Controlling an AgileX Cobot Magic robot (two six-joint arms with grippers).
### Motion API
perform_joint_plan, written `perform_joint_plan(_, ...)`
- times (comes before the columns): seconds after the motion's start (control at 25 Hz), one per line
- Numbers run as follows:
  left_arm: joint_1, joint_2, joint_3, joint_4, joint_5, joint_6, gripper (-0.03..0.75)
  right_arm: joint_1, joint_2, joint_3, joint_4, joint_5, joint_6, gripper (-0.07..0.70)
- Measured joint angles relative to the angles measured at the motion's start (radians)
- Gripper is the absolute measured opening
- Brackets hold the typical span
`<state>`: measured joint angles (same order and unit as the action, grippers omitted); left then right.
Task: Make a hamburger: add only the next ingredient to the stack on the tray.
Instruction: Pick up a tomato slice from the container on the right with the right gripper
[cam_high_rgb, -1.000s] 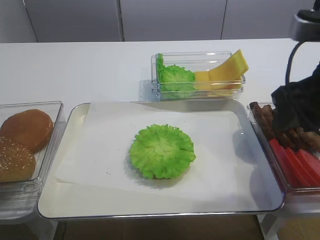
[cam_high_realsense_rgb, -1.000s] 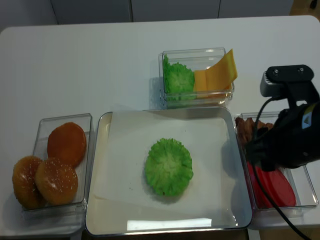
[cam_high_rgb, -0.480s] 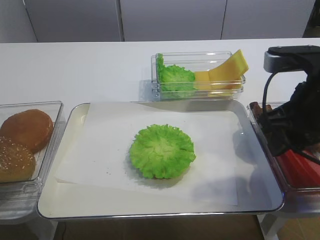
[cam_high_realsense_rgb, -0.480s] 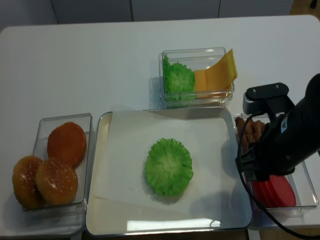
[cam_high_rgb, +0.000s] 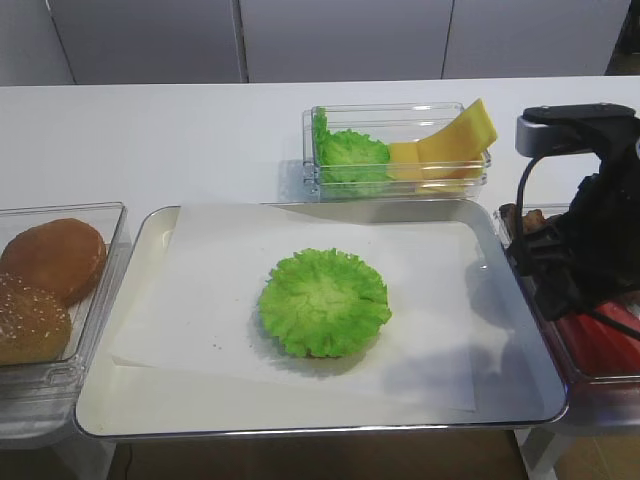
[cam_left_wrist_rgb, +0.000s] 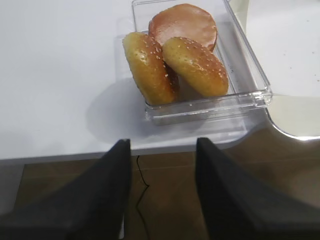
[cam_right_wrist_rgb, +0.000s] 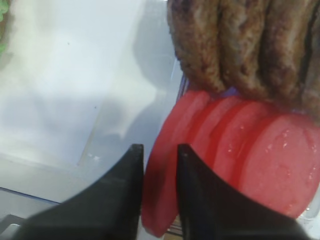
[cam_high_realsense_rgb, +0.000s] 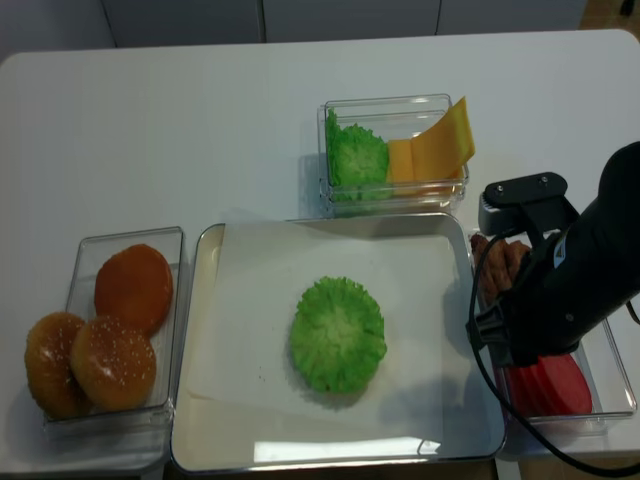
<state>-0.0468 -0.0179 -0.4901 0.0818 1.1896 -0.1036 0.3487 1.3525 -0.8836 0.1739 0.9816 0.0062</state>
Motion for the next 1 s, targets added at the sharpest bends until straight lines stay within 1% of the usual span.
perform_joint_plan(0.36, 0.0, 0.0, 0.0, 0.0, 0.0, 0.0, 0.31, 0.0, 0.0, 0.0, 0.0, 0.003, 0.0, 0.081)
perform_joint_plan(0.56, 0.0, 0.0, 0.0, 0.0, 0.0, 0.0, 0.309, 0.0, -0.011, 0.0, -0.003, 0.005, 0.0, 0.077)
perform_joint_plan(0.68, 0.0, 0.0, 0.0, 0.0, 0.0, 0.0, 0.309, 0.0, -0.052, 0.0, -0.004, 0.005, 0.0, 0.077)
perform_joint_plan(0.76, 0.0, 0.0, 0.0, 0.0, 0.0, 0.0, 0.309, 0.0, -0.088, -0.004, -0.004, 0.017, 0.0, 0.076)
perform_joint_plan(0.84, 0.0, 0.0, 0.0, 0.0, 0.0, 0.0, 0.309, 0.0, -0.126, -0.018, -0.002, 0.043, 0.0, 0.076)
perform_joint_plan(1.0, 0.0, 0.0, 0.0, 0.0, 0.0, 0.0, 0.309, 0.0, -0.206, -0.074, 0.004, 0.087, 0.0, 0.075)
